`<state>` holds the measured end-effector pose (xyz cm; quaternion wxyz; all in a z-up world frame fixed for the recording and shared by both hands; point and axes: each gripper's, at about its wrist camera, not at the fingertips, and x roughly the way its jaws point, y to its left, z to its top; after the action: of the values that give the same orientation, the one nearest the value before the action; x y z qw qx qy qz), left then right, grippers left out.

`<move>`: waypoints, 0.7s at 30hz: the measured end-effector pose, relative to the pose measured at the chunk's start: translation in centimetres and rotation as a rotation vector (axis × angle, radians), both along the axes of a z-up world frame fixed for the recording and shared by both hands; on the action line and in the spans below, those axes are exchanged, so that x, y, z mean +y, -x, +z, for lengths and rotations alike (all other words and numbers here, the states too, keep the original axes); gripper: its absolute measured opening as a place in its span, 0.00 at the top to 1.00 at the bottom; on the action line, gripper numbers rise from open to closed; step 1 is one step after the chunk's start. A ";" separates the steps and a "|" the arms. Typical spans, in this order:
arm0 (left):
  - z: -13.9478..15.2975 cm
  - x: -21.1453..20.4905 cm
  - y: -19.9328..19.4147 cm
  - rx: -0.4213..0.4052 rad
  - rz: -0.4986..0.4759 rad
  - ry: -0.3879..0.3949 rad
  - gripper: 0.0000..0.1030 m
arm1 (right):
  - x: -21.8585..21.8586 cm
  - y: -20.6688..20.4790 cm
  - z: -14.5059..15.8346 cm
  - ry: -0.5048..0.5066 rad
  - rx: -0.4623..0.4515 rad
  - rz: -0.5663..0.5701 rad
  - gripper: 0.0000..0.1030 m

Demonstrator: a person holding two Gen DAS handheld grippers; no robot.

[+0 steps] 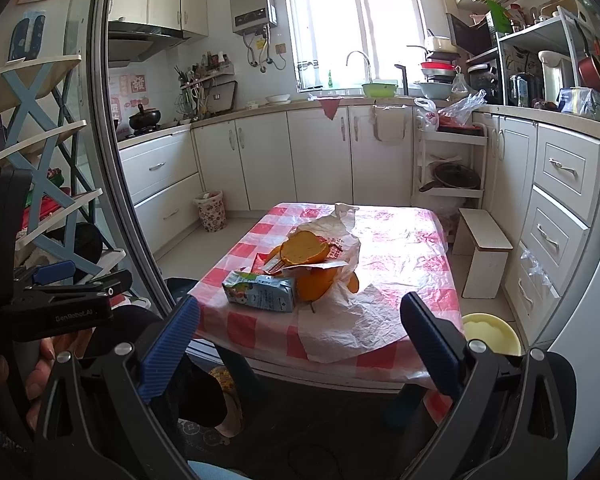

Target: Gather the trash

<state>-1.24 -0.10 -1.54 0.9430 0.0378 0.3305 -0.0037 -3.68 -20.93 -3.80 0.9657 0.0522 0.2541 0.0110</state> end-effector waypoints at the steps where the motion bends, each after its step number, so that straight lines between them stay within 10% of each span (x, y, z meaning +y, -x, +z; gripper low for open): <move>1: 0.0 -0.1 -0.4 0.004 -0.004 0.004 0.07 | -0.2 -0.3 0.0 0.000 -0.002 -0.003 0.07; 10: -1.0 -2.1 -5.8 0.049 -0.047 0.034 0.07 | -3.5 -5.4 -0.9 0.014 0.007 0.011 0.07; 21: -4.5 -5.3 -14.8 0.176 -0.092 0.107 0.07 | -9.6 -21.0 -5.4 -0.092 0.172 0.117 0.07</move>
<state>13.57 -5.45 -6.01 0.9099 0.0020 0.4092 -0.0678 17.29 -30.58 -9.23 0.9346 0.0822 0.3378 0.0746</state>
